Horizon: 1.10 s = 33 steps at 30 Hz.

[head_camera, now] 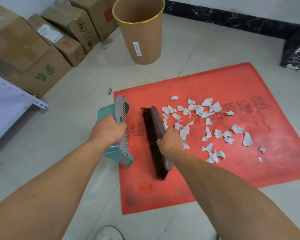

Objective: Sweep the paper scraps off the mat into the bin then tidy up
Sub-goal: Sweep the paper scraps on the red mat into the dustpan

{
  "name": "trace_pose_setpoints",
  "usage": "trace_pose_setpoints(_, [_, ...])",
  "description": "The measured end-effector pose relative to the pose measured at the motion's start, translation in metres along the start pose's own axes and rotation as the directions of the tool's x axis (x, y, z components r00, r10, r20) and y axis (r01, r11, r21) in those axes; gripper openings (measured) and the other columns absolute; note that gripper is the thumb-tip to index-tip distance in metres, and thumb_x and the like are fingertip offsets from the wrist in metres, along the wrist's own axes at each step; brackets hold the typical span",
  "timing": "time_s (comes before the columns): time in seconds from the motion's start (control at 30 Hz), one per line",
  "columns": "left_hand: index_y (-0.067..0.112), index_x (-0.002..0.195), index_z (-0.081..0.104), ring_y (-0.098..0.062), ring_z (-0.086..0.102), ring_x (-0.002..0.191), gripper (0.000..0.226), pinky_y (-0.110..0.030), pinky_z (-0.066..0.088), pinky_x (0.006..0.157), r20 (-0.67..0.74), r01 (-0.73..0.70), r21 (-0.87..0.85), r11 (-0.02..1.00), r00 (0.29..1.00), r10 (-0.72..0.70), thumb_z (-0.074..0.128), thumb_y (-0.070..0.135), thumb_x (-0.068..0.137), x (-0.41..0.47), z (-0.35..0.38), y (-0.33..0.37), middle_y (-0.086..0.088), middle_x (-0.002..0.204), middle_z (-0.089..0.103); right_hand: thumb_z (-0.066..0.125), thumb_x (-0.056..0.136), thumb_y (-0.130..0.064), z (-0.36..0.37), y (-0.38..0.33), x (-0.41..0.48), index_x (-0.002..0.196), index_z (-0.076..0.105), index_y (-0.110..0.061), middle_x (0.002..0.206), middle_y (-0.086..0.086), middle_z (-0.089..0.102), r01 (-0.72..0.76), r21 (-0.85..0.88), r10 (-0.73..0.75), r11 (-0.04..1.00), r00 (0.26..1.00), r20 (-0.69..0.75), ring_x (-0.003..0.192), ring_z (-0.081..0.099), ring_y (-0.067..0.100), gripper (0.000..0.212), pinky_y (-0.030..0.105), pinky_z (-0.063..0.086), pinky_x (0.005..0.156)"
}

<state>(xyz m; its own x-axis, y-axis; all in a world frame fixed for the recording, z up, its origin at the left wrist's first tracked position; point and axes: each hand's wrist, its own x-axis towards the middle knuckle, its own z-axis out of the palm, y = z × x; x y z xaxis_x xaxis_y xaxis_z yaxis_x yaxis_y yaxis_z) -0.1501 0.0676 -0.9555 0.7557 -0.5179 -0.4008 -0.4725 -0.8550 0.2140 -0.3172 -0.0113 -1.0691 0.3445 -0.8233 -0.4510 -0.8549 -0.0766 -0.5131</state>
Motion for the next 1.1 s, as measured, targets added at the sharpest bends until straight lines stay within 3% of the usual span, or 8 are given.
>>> trace_pose_setpoints(0.13, [0.018,0.106,0.055,-0.031,0.061,0.087,0.035,-0.04,0.054,0.081,0.033,0.006,0.016,1.0,0.999,-0.007,0.052,0.044,0.082,0.001,0.002,0.006,-0.007,0.097,0.06,0.063,0.083,-0.023,-0.035,0.021,0.019,0.115,0.043,-0.004,0.114,0.015,0.049,-0.049,0.025,0.05,0.999,0.995,-0.081,0.101,0.056,0.038,0.042,0.04,0.045,0.078])
trace_pose_setpoints(0.37, [0.018,0.102,0.058,-0.034,0.06,0.091,0.034,-0.041,0.052,0.084,0.019,0.007,0.071,0.997,1.0,-0.008,0.053,0.044,0.081,-0.003,0.004,0.022,-0.009,0.101,0.061,0.063,0.076,-0.028,-0.064,0.03,0.028,0.091,0.046,-0.011,0.081,0.001,0.05,0.095,0.093,-0.083,0.991,0.989,-0.126,0.063,0.046,0.012,0.028,0.026,0.027,0.047])
trace_pose_setpoints(0.53, [0.016,0.101,0.057,-0.031,0.053,0.08,0.034,-0.033,0.043,0.067,-0.1,-0.002,0.074,0.997,0.995,0.009,0.054,0.044,0.083,-0.005,0.004,0.032,-0.007,0.089,0.054,0.065,0.076,-0.028,-0.032,0.0,0.016,0.09,0.047,-0.011,0.087,0.006,0.054,0.165,0.135,-0.163,0.977,0.986,-0.029,0.075,0.052,0.025,0.029,0.029,0.033,0.06])
trace_pose_setpoints(0.67, [0.019,0.099,0.055,-0.029,0.05,0.077,0.031,-0.031,0.038,0.064,-0.138,-0.042,0.063,0.997,0.989,0.05,0.055,0.045,0.083,-0.004,0.006,0.039,-0.005,0.087,0.052,0.066,0.08,-0.027,-0.006,-0.005,0.007,0.106,0.048,-0.006,0.107,0.015,0.055,0.073,0.124,-0.081,0.99,0.995,0.064,0.093,0.056,0.033,0.039,0.035,0.041,0.07])
trace_pose_setpoints(0.77, [0.018,0.096,0.055,-0.03,0.053,0.079,0.029,-0.031,0.04,0.066,-0.118,-0.075,0.059,0.996,0.99,0.081,0.055,0.044,0.082,-0.002,0.012,0.04,-0.006,0.088,0.055,0.066,0.081,-0.026,-0.011,0.005,0.011,0.116,0.045,-0.002,0.117,0.018,0.052,0.011,0.091,-0.014,0.996,0.999,0.039,0.104,0.056,0.037,0.048,0.038,0.046,0.079])
trace_pose_setpoints(0.87, [0.016,0.095,0.055,-0.031,0.054,0.08,0.029,-0.032,0.041,0.066,-0.112,-0.077,0.049,0.996,0.99,0.082,0.055,0.042,0.082,-0.001,0.017,0.04,-0.007,0.091,0.057,0.066,0.082,-0.026,-0.039,0.021,0.025,0.119,0.043,-0.003,0.117,0.015,0.049,0.001,-0.02,-0.001,1.0,1.0,-0.018,0.102,0.056,0.034,0.049,0.037,0.046,0.075])
trace_pose_setpoints(1.0, [0.018,0.099,0.053,-0.031,0.055,0.083,0.028,-0.032,0.042,0.068,-0.048,-0.096,0.043,0.994,0.994,0.098,0.054,0.041,0.083,0.001,0.017,0.047,-0.006,0.09,0.056,0.064,0.078,-0.024,-0.076,0.037,0.037,0.098,0.039,-0.011,0.099,0.009,0.049,0.053,0.003,-0.053,0.999,0.998,-0.045,0.075,0.049,0.023,0.034,0.028,0.032,0.051])
trace_pose_setpoints(1.1, [0.018,0.099,0.055,-0.028,0.056,0.081,0.025,-0.032,0.041,0.067,0.02,-0.104,0.011,0.995,0.994,0.104,0.055,0.038,0.083,0.003,0.015,0.052,-0.003,0.086,0.055,0.062,0.078,-0.026,-0.081,0.034,0.036,0.094,0.041,-0.013,0.089,0.005,0.049,0.143,0.026,-0.142,0.989,0.989,-0.035,0.066,0.045,0.014,0.03,0.025,0.026,0.046])
